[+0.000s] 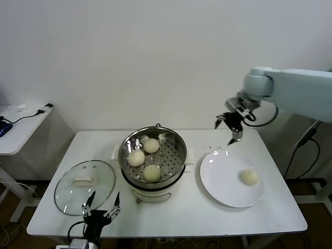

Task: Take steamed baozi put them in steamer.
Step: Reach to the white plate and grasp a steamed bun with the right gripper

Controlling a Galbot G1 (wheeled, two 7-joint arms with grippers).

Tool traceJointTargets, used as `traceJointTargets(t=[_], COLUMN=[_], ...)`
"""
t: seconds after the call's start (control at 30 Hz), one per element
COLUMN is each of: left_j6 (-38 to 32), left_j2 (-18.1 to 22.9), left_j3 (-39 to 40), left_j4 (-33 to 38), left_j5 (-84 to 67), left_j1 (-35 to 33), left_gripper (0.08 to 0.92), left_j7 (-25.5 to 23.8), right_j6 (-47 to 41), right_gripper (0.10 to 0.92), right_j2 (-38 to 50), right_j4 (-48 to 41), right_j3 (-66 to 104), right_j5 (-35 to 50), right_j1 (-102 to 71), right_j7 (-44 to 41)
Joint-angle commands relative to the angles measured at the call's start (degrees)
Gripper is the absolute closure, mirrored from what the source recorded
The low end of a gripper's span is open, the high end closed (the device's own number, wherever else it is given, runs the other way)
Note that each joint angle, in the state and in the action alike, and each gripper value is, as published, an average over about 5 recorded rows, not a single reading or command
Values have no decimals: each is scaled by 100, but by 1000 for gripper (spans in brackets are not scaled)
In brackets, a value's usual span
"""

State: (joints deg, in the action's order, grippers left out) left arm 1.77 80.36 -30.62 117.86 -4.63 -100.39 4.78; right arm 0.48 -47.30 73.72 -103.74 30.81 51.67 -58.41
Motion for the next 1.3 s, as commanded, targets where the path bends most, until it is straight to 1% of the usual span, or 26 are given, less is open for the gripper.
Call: traceJointTargets(t=[0.03,0.17,0.4,0.8,1.03,1.13,1.3], left_j6=[11,17,25,70,62,64,66], left_j2=[19,33,50,40,32,28,17], left_j3=[-48,-51,-67,-12,-22,-34,-49], left_j4=[-46,-68,-87,-116,-124,-113,-81], left_j5=[-19,-5,4,13,10,10,12], left_j1=[-17,-39,-75,-73,-70,-71,-95], left_gripper=[177,177,177,177,177,177,177], left_j7=[-25,-34,-40,-25,-24,-25,-31], right_j6=[-860,-856,-876,-980,-1059,-1077,-1070], right_gripper=[203,202,203,202,204,233,352], right_j2=[1199,1096,832,661,565,543,556], right_j4=[-319,-684,-1116,-1316,-1428,-1428,-1351], right_j3=[522,1129,1680,2035,2280,2386,2416], right_j5=[-654,-952,-1328,-1782,-1855,-1844,-1805], right_j1=[-1514,-2243,-2939,-3397,-3585,-3642,-3579], right_j7=[41,51,158,377,510,551,511])
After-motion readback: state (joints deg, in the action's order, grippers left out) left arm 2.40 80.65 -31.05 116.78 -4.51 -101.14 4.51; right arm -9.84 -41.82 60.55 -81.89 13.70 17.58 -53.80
